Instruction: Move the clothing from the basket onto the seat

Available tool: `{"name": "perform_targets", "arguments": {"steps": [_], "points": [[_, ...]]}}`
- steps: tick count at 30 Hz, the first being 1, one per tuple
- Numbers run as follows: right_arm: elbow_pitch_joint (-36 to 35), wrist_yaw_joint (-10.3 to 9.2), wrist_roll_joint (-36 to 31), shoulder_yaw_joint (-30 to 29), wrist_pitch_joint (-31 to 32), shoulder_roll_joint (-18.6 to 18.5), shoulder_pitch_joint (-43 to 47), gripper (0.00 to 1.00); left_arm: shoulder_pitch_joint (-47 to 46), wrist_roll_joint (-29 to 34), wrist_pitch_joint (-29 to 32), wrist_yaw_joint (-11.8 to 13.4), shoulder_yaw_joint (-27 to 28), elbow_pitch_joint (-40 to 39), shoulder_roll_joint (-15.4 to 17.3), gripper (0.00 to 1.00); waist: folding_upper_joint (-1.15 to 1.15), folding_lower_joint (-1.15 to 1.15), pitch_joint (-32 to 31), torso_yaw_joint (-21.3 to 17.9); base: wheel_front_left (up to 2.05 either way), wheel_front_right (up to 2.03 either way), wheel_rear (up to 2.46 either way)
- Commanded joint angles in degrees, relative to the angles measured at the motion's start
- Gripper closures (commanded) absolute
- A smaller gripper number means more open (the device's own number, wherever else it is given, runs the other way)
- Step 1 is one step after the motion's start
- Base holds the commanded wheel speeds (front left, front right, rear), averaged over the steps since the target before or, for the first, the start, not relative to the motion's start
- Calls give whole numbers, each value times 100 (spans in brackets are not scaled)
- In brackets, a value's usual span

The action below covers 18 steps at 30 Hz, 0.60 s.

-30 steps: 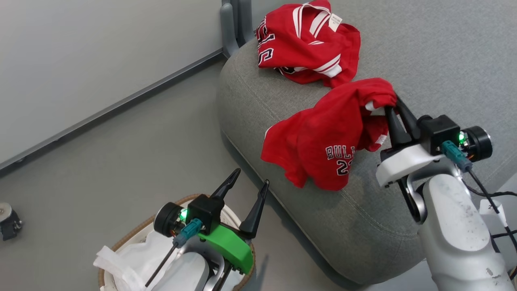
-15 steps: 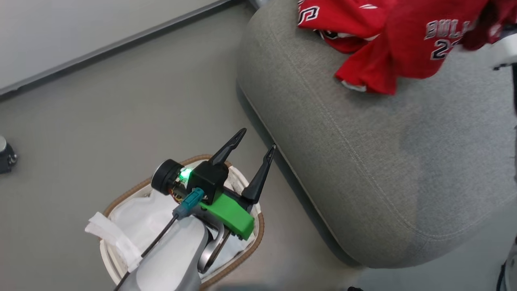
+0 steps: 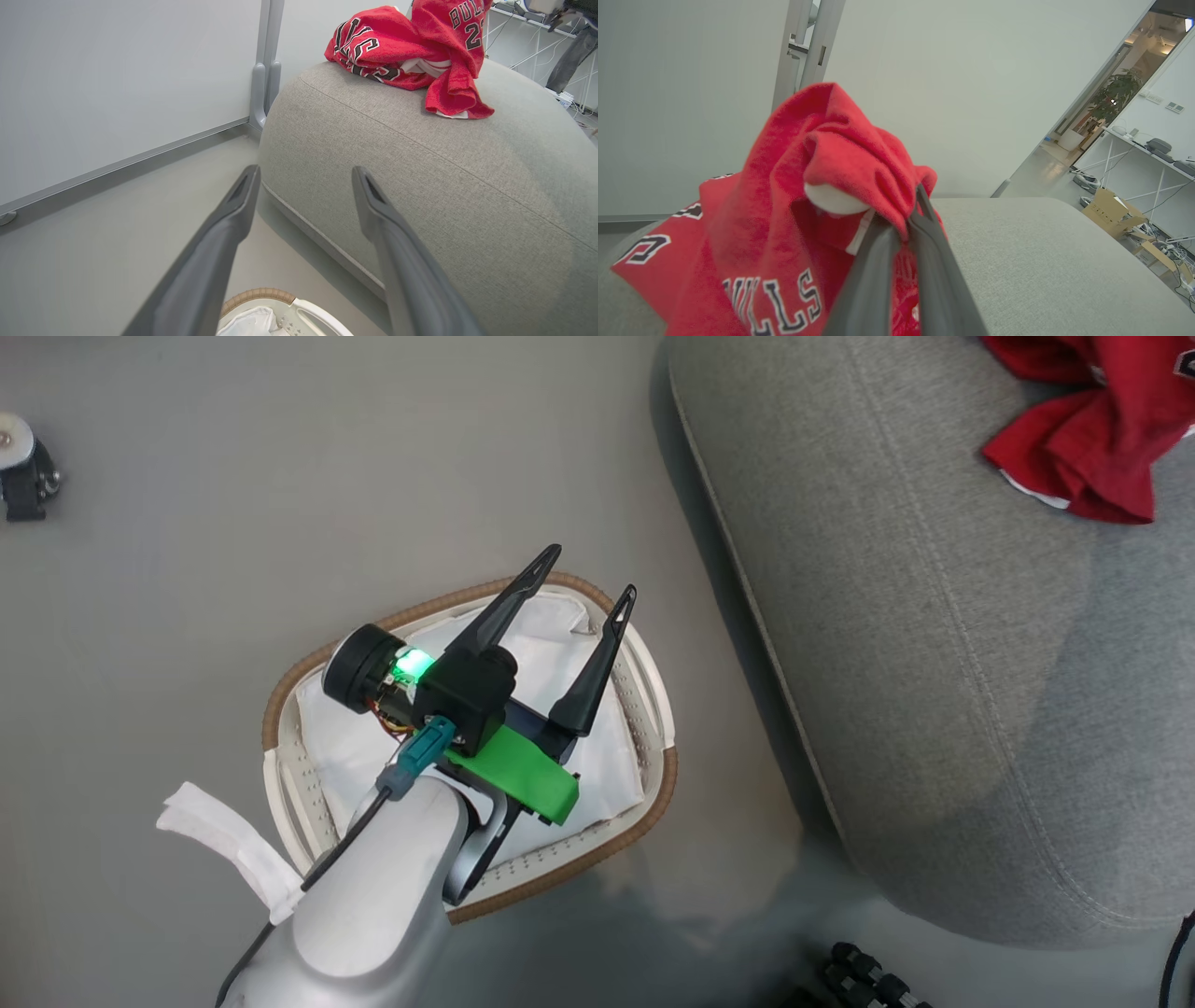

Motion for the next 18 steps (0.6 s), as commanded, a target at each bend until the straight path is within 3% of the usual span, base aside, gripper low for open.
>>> {"name": "perform_targets", "arguments": {"steps": [1,8,9,10,12,13,18], "points": [[72,-8,-64,-8,-11,65,136,100,-135,84,-4,-16,37,-40,20,0,-1,-1,477,385,0,0,0],[126,-8,-110,-52,-11,225,339,100,-123,134,-4,-17,149,-39,51,0,-1,-1,514,284,0,0,0],[108,-8,-113,-51,-11,230,357,94,-116,132,-4,-17,155,-31,55,0,-1,-1,500,268,0,0,0],[81,-8,-119,-44,-11,236,389,84,-107,126,-4,-17,164,-21,54,0,-1,-1,476,247,0,0,0],[78,-8,-132,-10,-11,267,490,38,-83,98,-4,-17,185,-2,54,0,-1,-1,417,214,0,0,0],[68,-8,-123,1,-11,283,533,0,-69,82,-4,-17,204,-1,58,0,-1,-1,384,199,0,0,0],[-17,-8,-67,116,-11,301,796,0,52,9,-4,-17,304,5,102,0,-1,-1,115,125,0,0,0]]}}
